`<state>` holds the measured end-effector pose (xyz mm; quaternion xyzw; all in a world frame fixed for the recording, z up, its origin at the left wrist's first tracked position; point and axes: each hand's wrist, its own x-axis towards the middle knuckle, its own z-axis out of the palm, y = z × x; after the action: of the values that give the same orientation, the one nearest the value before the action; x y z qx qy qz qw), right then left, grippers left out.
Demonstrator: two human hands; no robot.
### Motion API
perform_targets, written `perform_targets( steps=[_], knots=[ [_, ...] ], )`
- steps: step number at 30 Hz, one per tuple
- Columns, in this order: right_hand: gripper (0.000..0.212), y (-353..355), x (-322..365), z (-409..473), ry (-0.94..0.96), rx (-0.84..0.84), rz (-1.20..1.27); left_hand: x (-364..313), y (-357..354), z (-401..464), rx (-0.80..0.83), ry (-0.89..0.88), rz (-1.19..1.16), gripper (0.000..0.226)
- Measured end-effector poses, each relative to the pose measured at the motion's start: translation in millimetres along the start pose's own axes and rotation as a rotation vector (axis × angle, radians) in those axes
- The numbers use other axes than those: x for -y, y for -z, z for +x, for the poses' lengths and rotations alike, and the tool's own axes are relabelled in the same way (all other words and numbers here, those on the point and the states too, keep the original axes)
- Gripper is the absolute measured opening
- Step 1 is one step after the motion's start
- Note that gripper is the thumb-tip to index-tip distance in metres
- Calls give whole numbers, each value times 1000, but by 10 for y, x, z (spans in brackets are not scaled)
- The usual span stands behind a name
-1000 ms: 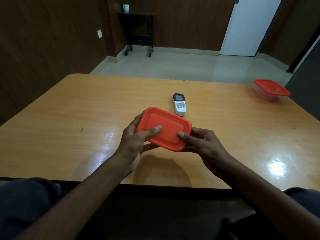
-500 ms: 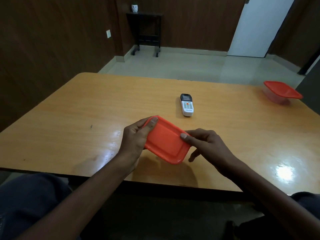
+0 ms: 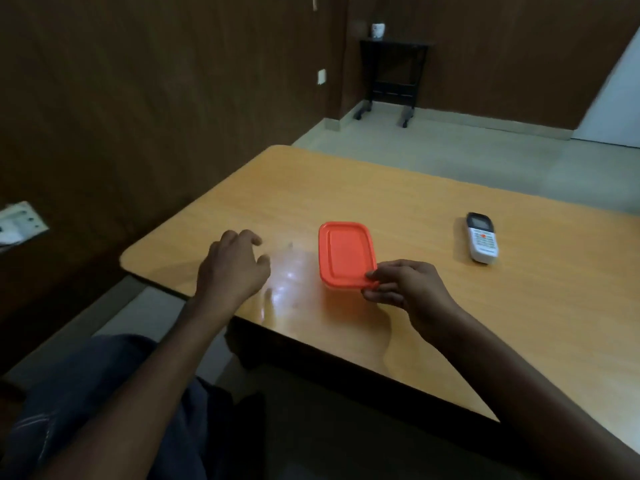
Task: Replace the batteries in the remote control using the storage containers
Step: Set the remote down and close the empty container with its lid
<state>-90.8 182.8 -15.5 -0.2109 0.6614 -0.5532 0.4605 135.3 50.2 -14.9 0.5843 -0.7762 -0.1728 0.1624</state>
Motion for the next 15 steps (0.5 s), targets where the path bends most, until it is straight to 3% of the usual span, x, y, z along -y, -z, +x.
perform_targets(
  steps=[2, 4, 9, 15],
  knots=[
    [15, -399, 32, 165, -29, 41, 27, 276, 108, 21, 47, 86, 225, 42],
    [21, -843, 55, 331, -60, 100, 38, 487, 207, 51, 96, 171, 298, 44],
    [27, -1903, 111, 667, -127, 211, 76, 798, 396, 167, 143, 241, 284, 36],
    [11, -2745, 95, 942, -75, 261, -57, 885, 476, 221, 121, 248, 216, 26]
  ],
)
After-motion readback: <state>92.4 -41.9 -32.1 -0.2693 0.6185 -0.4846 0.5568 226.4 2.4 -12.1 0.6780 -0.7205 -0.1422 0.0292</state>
